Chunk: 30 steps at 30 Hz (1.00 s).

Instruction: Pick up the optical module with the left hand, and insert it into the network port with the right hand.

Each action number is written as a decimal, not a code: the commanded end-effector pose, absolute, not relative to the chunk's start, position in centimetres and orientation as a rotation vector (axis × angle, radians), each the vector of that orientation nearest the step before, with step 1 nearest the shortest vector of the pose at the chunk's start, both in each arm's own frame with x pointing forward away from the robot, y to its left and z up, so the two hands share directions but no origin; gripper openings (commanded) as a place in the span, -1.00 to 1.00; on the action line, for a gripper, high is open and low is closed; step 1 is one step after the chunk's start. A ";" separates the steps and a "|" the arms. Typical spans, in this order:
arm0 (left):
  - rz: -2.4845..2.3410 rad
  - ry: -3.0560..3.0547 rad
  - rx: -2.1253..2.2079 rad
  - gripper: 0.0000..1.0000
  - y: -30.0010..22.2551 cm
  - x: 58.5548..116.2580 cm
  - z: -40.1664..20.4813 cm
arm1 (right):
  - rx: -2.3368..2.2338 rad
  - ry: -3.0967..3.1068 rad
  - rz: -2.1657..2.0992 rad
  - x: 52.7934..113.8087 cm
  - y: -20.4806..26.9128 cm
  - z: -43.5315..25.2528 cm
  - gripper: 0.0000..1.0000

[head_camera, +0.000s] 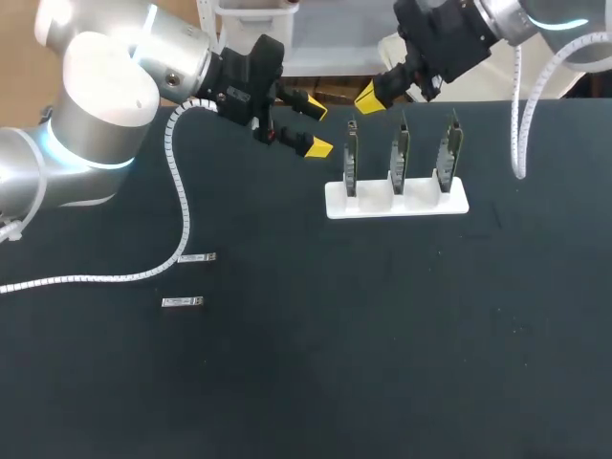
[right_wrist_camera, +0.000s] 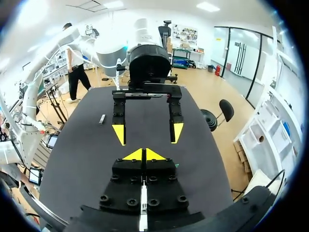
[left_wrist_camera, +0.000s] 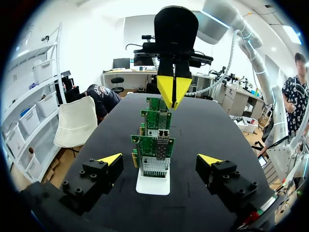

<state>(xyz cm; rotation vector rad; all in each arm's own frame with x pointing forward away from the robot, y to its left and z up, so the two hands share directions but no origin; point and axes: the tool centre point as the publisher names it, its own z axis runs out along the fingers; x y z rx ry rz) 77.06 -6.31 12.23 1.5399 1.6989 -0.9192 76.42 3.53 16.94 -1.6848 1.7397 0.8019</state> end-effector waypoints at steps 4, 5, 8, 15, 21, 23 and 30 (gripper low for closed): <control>-0.919 1.703 1.542 1.00 -6.4 77.1 12.3 | -1.707 1.734 0.825 77.4 3.9 16.5 -1.00; -0.919 1.703 1.542 1.00 -6.4 77.1 12.3 | -1.709 1.735 0.826 77.5 3.9 16.4 -1.00; -0.919 1.703 1.542 1.00 -6.4 77.1 12.3 | -1.710 1.740 0.831 77.6 4.0 16.2 -1.00; -0.919 1.703 1.542 1.00 -6.4 77.1 12.3 | -1.725 1.740 0.851 77.7 4.3 15.8 -1.00; -0.919 1.703 1.542 1.00 -6.4 77.1 12.3 | -1.738 1.744 0.859 77.9 4.6 15.4 -1.00; -0.919 1.703 1.542 1.00 -6.4 77.1 12.3 | -1.740 1.746 0.860 77.9 4.7 15.3 -1.00; -0.919 1.703 1.542 1.00 -6.4 77.1 12.3 | -1.740 1.758 0.864 77.7 4.8 15.0 -1.00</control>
